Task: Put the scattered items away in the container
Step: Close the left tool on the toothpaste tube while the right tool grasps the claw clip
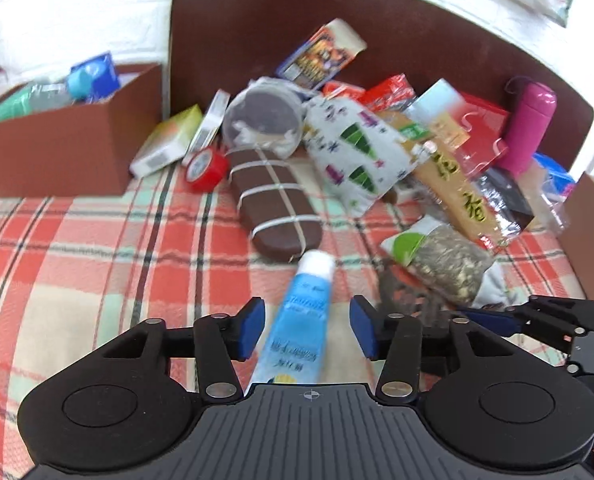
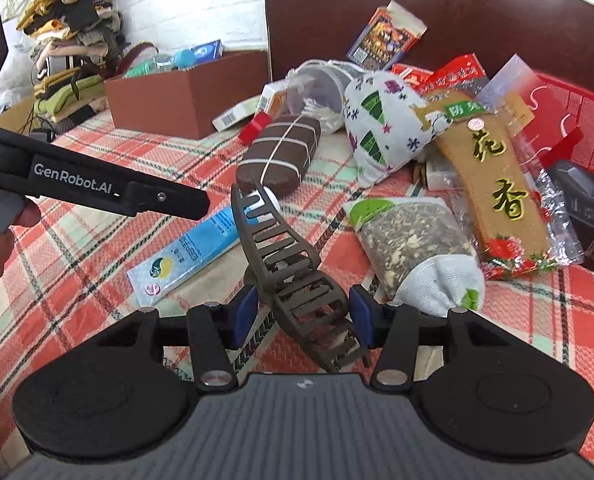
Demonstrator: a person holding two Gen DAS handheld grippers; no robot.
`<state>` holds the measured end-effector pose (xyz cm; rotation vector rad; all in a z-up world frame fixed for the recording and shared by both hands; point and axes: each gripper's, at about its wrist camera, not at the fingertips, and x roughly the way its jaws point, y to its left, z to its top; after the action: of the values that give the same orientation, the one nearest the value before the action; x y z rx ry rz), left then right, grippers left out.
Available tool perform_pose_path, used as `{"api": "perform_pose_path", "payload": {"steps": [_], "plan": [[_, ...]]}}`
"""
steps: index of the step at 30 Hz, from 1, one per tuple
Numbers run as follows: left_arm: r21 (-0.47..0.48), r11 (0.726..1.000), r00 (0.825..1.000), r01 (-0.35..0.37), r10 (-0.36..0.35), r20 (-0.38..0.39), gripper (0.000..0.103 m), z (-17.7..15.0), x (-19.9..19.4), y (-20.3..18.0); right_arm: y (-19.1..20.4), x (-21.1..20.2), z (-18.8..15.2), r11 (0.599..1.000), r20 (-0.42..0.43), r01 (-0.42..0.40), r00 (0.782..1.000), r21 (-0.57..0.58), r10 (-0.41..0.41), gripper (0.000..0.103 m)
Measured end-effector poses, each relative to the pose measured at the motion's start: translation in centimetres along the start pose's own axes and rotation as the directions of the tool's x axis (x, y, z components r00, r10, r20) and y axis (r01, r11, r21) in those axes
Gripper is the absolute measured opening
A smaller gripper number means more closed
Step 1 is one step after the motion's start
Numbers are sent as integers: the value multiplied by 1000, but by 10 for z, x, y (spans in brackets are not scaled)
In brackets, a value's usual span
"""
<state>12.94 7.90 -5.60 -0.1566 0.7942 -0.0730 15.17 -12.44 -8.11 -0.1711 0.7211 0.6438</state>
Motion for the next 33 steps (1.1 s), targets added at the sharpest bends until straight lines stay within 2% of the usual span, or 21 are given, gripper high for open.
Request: {"api": "perform_pose_path", "payload": {"steps": [2, 6, 14, 17, 19, 20, 21, 26, 28, 31, 32, 33], "plan": [[-6, 1000, 1000, -2, 2, -18, 63, -4, 4, 4, 3, -3, -2, 1000, -9, 2, 1000, -1, -2, 56], [-12, 1000, 999, -7, 6, -48, 63, -11, 13, 10, 4, -10, -4, 999, -13, -52, 999, 7, 52, 56], [11, 1000, 996, 2, -1, -94, 62, -12, 34, 7, 5, 1, 1, 1000, -25, -18, 1000, 6, 18, 56], [53, 999, 996, -3, 8, -89, 62, -11, 42, 2, 7, 5, 4, 1000, -29, -11, 1000, -6, 11, 56], [79, 997, 996, -11, 18, -92, 50, -9, 43, 0, 7, 8, 6, 1000, -32, -9, 999, -13, 9, 56], [91, 996, 995, -11, 20, -94, 40, -9, 43, -1, 8, 8, 6, 1000, -35, -10, 999, -14, 9, 55], [95, 995, 995, -4, 13, -97, 40, -9, 43, 0, 7, 9, 5, 1000, -37, -10, 999, -14, 10, 55], [110, 994, 995, -2, 13, -99, 40, -10, 42, -2, 6, 12, 2, 1000, -55, -4, 998, -3, 4, 55], [109, 994, 995, 2, 8, -97, 55, -9, 44, -3, 5, 14, 1, 1000, -61, -1, 998, 1, 1, 55], [114, 993, 996, 2, 8, -93, 55, -10, 45, -5, 4, 15, 1, 1000, -60, -1, 998, 6, 1, 54], [119, 993, 996, -1, 12, -92, 50, -10, 45, -5, 4, 15, 1, 1000, -60, -1, 998, 7, 2, 48], [121, 993, 996, -3, 14, -91, 40, -10, 44, -4, 4, 16, 1, 1000, -62, -7, 998, 7, 7, 44]]}}
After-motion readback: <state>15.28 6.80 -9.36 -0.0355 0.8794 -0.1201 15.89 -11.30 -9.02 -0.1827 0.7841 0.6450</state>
